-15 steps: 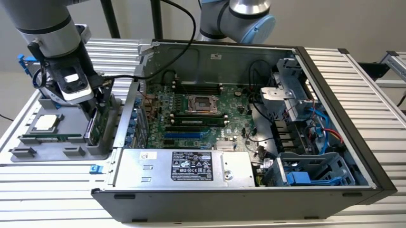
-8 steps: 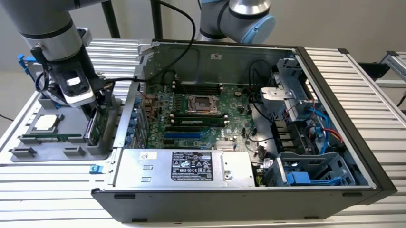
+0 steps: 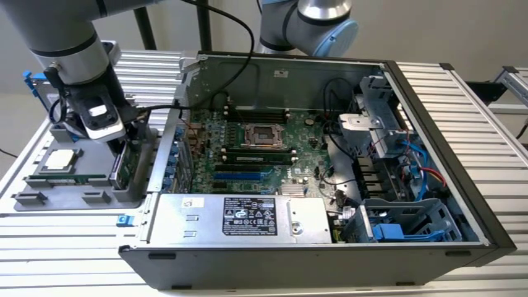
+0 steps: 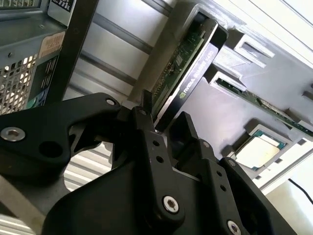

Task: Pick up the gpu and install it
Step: 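Pick up the gpu and move the gpu toward the slot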

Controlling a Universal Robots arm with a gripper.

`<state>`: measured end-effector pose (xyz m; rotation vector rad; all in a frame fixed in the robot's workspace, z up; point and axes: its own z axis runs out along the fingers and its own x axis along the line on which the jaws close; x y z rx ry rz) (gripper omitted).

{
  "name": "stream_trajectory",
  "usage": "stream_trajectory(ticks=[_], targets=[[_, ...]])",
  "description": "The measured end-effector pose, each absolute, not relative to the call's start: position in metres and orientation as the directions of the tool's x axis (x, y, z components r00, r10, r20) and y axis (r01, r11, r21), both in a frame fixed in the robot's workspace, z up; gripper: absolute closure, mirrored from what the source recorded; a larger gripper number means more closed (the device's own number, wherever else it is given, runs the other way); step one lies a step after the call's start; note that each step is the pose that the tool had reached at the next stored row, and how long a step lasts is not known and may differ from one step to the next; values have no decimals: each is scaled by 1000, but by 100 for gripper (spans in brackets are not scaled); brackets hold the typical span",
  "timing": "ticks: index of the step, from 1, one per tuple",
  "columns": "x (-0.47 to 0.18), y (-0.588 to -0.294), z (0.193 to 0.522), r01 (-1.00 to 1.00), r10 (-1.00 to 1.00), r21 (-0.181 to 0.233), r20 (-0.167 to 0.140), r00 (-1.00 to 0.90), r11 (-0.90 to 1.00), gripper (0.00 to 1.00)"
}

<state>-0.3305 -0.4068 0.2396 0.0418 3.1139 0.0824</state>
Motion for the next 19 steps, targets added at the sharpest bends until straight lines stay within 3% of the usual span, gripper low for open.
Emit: stream_trajectory(ticks=[17, 18, 19], targets=[[-331, -407, 235, 26, 27, 53, -26, -999, 998, 0], [-331, -407, 235, 26, 27, 53, -26, -999, 998, 100], [-331, -407, 235, 26, 27, 53, -26, -999, 998, 100]])
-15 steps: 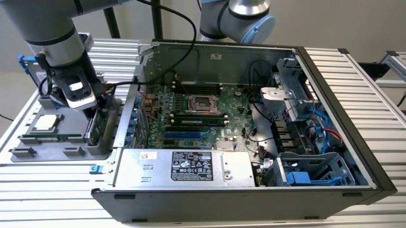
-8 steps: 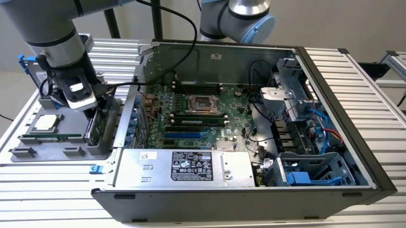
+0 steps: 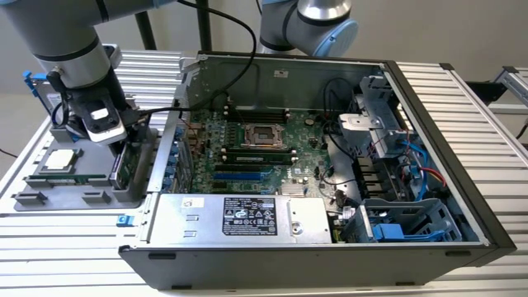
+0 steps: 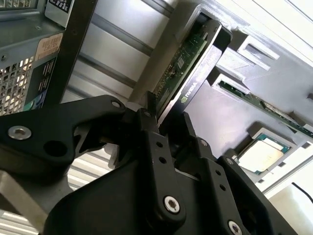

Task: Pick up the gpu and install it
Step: 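Pick up the gpu and move the gpu toward the slot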

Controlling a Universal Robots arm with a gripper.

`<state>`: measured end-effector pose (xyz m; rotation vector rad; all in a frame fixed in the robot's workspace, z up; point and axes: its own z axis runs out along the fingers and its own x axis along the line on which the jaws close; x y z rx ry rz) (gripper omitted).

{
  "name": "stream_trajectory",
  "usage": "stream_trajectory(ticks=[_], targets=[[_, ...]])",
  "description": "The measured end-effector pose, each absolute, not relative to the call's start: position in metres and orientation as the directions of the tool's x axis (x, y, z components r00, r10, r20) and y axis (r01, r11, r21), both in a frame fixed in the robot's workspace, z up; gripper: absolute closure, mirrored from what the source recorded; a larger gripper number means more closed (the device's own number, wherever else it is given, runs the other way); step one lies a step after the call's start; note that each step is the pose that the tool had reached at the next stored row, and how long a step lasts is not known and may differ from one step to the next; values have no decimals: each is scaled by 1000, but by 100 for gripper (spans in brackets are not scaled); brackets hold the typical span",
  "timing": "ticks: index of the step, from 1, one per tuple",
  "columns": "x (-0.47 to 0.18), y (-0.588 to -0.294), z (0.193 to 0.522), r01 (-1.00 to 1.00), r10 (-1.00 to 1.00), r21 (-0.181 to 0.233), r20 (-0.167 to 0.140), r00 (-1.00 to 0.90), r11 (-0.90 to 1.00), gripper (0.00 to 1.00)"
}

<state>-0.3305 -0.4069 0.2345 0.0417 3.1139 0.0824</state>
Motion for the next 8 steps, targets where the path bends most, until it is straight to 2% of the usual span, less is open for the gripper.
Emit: stream_trajectory(ticks=[8], targets=[[-331, -407, 234, 26, 27, 53, -26, -999, 998, 100]])
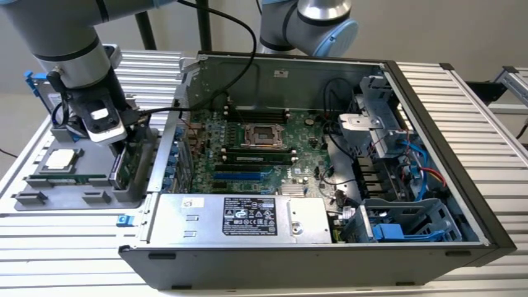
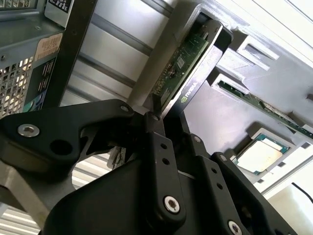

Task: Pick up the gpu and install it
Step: 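Pick up the gpu and move the gpu toward the slot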

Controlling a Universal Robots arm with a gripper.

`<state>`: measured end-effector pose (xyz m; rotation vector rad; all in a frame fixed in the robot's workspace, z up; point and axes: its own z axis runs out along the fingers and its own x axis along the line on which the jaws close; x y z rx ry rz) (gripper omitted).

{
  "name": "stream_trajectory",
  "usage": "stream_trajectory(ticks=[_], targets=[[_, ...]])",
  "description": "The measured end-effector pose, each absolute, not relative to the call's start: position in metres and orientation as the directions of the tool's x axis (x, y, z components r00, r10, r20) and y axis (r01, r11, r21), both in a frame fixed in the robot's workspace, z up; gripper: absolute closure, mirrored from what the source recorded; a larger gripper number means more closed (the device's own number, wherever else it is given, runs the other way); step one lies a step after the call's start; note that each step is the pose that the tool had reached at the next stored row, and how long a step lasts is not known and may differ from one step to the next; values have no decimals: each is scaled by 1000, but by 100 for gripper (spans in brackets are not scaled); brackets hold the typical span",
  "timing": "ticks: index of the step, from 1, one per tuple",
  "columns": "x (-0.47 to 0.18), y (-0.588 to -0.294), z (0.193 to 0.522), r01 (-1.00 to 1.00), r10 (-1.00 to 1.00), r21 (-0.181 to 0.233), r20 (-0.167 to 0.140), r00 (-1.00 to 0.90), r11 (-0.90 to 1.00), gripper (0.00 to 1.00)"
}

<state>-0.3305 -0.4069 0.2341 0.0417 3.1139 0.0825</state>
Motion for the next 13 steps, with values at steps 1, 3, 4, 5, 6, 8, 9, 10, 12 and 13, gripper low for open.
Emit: stream_trajectory(ticks=[1, 3, 4, 5, 6, 8, 9, 10, 12, 13], targets=[[-331, -407, 234, 26, 27, 53, -26, -999, 998, 100], [-331, -407, 234, 26, 27, 53, -25, -999, 998, 100], [-331, -407, 234, 26, 28, 53, -25, -999, 998, 100], [-331, -407, 234, 26, 28, 53, -26, -999, 998, 100], [-331, -407, 234, 26, 27, 53, -26, -999, 998, 100], [-331, -407, 234, 26, 27, 53, -26, -999, 998, 100], [-331, -407, 234, 26, 28, 53, -26, -999, 998, 100], [-331, -407, 234, 26, 27, 53, -26, -999, 998, 100], [-331, -407, 234, 26, 28, 53, -26, -999, 998, 100], [-331, -407, 234, 26, 28, 53, -26, -999, 998, 100]])
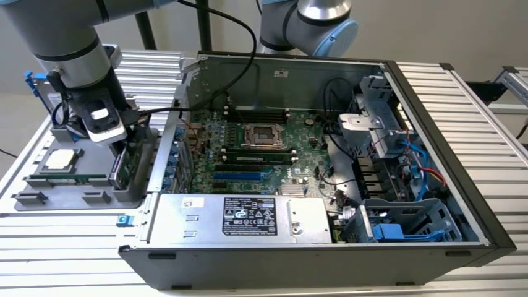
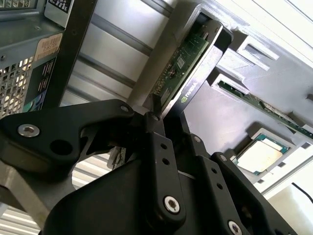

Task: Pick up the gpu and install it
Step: 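Pick up the gpu and move the gpu toward the slot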

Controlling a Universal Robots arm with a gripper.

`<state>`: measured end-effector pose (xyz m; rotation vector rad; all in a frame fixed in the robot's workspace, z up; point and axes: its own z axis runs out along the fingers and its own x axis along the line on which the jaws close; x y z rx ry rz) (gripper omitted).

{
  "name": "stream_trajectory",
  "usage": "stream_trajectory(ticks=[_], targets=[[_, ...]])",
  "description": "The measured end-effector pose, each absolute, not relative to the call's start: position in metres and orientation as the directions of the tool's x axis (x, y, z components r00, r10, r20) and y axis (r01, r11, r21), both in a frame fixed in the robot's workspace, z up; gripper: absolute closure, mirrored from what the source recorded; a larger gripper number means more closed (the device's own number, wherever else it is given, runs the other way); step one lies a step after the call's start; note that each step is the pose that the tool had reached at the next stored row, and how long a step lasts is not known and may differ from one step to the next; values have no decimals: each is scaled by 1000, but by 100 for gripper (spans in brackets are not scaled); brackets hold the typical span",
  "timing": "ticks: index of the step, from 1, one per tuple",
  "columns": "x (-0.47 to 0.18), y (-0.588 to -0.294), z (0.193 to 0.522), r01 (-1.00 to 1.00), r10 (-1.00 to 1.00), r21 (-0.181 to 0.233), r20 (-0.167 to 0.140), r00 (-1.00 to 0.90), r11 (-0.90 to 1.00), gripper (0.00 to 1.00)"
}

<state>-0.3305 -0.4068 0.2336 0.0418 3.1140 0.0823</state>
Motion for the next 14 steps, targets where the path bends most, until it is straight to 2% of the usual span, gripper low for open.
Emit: stream_trajectory(ticks=[14], targets=[[-331, -407, 233, 26, 28, 53, -25, -999, 998, 100]])
